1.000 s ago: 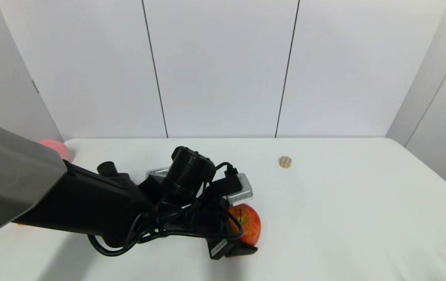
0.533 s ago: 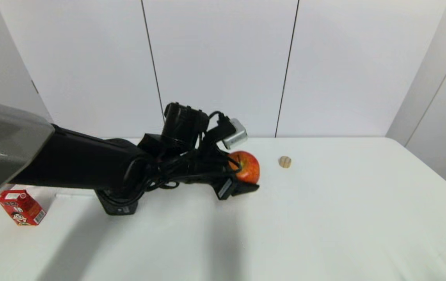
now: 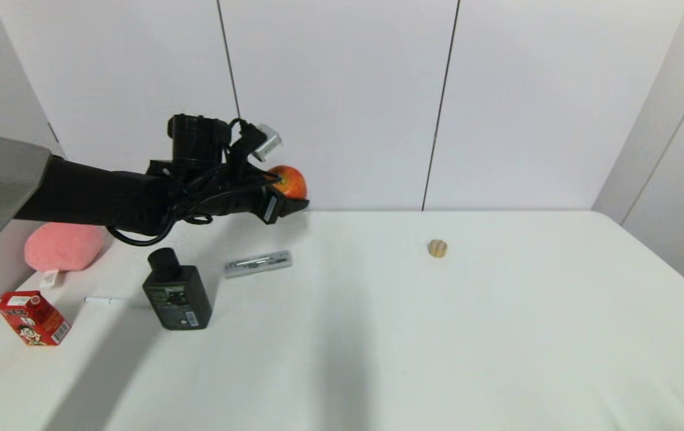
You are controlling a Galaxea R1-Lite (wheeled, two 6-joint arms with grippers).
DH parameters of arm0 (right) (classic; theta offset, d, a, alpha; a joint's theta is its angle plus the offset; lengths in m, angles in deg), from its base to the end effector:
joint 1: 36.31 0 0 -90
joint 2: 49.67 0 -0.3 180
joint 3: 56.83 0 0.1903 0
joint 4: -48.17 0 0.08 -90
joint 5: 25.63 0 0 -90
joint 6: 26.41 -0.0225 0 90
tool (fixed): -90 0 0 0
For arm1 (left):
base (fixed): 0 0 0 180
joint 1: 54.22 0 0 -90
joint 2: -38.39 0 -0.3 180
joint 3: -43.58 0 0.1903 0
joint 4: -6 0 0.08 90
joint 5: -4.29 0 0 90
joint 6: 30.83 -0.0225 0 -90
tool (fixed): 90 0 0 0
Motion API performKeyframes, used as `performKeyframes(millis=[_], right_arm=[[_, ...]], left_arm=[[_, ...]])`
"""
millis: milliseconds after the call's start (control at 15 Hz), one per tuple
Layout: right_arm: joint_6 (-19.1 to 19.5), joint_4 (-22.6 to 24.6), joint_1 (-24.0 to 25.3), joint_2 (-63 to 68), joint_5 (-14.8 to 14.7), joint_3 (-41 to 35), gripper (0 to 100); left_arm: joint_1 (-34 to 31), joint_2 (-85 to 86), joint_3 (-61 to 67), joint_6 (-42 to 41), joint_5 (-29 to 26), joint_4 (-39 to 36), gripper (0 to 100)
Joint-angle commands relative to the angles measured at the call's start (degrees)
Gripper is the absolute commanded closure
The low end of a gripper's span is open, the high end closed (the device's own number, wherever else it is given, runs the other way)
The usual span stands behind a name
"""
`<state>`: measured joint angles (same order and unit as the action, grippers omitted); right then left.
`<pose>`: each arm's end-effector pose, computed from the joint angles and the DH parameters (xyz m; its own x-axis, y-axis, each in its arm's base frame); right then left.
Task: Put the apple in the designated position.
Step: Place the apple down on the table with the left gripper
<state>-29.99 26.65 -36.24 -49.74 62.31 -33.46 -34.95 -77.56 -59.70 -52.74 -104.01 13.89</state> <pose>-0.0230 -0.0008 0.0788 0.9988 -0.0347 0.0335 0.0325 0.9974 0.0636 0.3864 -0.1426 0.1924 0.7355 -0.5898 -0.3334 0.6719 0.6982 0.2471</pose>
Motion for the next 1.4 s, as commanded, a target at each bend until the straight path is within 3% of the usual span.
performKeyframes(millis=[67, 1067, 1133, 1400], right_arm=[[-0.02, 0.00, 0.01, 0.07, 0.04, -0.70, 0], [-0.02, 0.00, 0.01, 0.07, 0.04, -0.70, 0], [-0.02, 0.00, 0.01, 0.07, 0.04, -0.70, 0], [-0.02, 0.00, 0.01, 0.07, 0.04, -0.70, 0]], left_arm=[[-6.08, -3.22, -0.16, -0.24, -0.33, -1.22, 100], [-7.04, -7.09, 2.74, -0.33, -0.33, -0.07, 100], [-7.04, -7.00, 3.36, -0.33, -0.42, -0.07, 0], [-7.04, -6.21, 3.62, -0.42, -0.33, 0.98, 0]])
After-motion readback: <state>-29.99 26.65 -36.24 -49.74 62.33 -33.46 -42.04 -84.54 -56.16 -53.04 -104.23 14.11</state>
